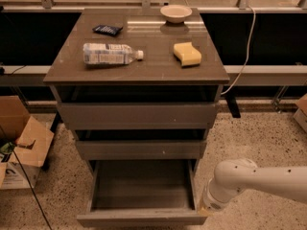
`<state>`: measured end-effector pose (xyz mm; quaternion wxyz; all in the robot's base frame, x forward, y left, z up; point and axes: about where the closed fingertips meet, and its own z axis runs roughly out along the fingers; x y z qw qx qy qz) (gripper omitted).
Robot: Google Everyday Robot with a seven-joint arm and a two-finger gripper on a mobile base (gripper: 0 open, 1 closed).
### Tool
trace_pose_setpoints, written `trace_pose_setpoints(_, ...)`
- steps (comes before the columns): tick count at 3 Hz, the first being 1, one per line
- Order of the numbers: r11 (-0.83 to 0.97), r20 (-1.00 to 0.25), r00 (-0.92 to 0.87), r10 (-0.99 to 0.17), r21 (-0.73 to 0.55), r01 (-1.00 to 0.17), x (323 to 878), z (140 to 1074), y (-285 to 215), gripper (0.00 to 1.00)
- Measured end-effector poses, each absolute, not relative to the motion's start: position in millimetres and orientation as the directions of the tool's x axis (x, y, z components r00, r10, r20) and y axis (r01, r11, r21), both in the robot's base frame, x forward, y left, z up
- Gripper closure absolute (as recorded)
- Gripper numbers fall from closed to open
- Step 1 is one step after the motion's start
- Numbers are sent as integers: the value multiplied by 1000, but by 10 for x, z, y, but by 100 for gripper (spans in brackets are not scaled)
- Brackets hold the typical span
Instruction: Close bottom drawer
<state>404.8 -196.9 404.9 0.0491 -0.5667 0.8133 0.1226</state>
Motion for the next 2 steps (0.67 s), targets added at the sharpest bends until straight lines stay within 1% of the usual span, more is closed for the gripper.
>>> trace_pose_setpoints(1, 330, -165, -348, -923, 125, -935, 4027, 3822, -1916, 100)
trace_pose_setpoints(2, 372, -132, -386, -913, 118, -921, 4074, 3487, -1809, 100)
